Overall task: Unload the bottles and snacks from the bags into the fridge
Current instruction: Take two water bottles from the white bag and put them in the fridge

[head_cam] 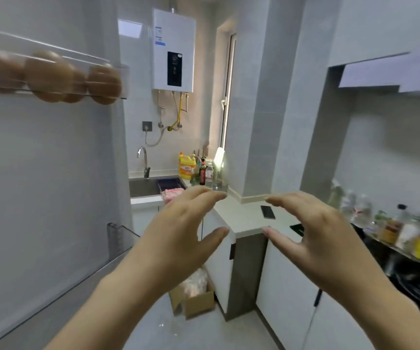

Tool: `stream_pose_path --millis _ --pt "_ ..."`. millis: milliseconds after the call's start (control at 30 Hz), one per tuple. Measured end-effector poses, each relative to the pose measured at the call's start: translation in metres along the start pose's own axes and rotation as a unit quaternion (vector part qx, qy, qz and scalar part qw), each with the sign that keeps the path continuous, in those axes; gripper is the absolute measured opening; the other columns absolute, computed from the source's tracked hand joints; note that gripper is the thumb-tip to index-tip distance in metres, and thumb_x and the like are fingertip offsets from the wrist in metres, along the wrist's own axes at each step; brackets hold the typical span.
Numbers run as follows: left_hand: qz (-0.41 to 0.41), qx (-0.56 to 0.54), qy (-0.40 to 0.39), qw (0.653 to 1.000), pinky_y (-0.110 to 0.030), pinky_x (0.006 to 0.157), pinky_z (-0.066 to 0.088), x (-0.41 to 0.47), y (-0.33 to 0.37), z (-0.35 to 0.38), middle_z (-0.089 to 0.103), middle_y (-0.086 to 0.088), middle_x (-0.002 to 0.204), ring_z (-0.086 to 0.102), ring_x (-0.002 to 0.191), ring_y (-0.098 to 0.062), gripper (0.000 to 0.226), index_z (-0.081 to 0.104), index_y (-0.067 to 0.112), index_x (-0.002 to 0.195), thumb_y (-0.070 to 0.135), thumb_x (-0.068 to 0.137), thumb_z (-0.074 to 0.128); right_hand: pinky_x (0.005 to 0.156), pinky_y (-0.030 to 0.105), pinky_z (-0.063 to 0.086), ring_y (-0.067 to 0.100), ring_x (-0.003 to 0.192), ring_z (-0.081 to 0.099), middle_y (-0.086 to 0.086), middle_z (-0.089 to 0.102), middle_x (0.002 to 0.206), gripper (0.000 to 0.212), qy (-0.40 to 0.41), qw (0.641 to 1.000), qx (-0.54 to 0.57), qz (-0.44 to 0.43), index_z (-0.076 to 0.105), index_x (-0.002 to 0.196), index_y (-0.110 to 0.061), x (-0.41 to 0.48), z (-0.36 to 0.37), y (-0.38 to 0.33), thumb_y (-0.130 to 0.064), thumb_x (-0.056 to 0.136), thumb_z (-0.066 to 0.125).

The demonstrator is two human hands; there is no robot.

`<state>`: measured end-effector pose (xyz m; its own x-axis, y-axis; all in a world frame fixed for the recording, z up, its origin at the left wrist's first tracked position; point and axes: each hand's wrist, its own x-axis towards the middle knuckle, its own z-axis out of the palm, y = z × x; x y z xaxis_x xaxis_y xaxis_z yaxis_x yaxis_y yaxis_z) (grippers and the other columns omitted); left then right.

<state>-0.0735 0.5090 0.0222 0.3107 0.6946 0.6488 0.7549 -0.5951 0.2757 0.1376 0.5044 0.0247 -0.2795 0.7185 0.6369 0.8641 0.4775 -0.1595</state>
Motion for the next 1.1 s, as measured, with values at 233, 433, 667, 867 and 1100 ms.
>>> stream_pose_path --millis 233,433,667,867,1100 --pt "0.115 -0.113 -0.050 0.986 0.005 0.081 0.032 0.024 0.004 0.029 0.041 0.028 0.121 0.033 0.102 0.014 0.051 0.043 0.035 0.135 0.037 0.087 0.061 0.082 0.009 0.034 0.002 0.096 0.057 -0.013 0.064 0.108 0.040 0.033 0.983 -0.093 0.152 0.064 0.118 -0.024 -0.039 -0.026 -0.006 -0.029 0.079 0.073" --pt "0.182 -0.216 -0.089 0.955 -0.012 0.098 0.039 0.029 0.017 0.050 0.044 0.028 0.124 0.041 0.111 0.010 0.051 0.044 0.035 0.135 0.039 0.087 0.059 0.083 0.016 0.039 0.003 0.100 0.058 -0.016 0.062 0.109 0.040 0.054 0.949 -0.166 0.264 0.064 0.117 -0.026 -0.082 -0.046 -0.023 -0.030 0.079 0.074" --pt "0.230 -0.285 -0.129 0.921 0.002 0.081 0.034 0.034 0.061 0.078 0.043 0.028 0.118 0.042 0.094 0.013 0.050 0.043 0.036 0.135 0.040 0.088 0.059 0.084 0.010 0.036 -0.001 0.099 0.056 -0.021 0.059 0.106 0.039 0.077 0.909 -0.213 0.350 0.064 0.116 -0.027 -0.127 -0.076 -0.022 -0.030 0.078 0.074" --pt "0.275 -0.305 -0.143 0.900 0.002 0.089 0.031 0.047 0.113 0.103 0.046 0.023 0.128 0.039 0.111 0.010 0.049 0.044 0.032 0.136 0.039 0.089 0.058 0.082 0.018 0.041 0.003 0.099 0.058 -0.018 0.063 0.106 0.037 0.097 0.883 -0.249 0.385 0.065 0.111 -0.028 -0.159 -0.104 0.005 -0.030 0.076 0.076" --pt "0.288 -0.320 -0.141 0.892 -0.023 0.098 0.043 0.066 0.186 0.143 0.048 0.021 0.124 0.047 0.113 0.003 0.049 0.048 0.030 0.134 0.037 0.087 0.061 0.077 0.008 0.032 0.001 0.096 0.056 -0.022 0.056 0.099 0.036 0.135 0.863 -0.257 0.415 0.066 0.109 -0.026 -0.196 -0.147 0.060 -0.024 0.075 0.077"
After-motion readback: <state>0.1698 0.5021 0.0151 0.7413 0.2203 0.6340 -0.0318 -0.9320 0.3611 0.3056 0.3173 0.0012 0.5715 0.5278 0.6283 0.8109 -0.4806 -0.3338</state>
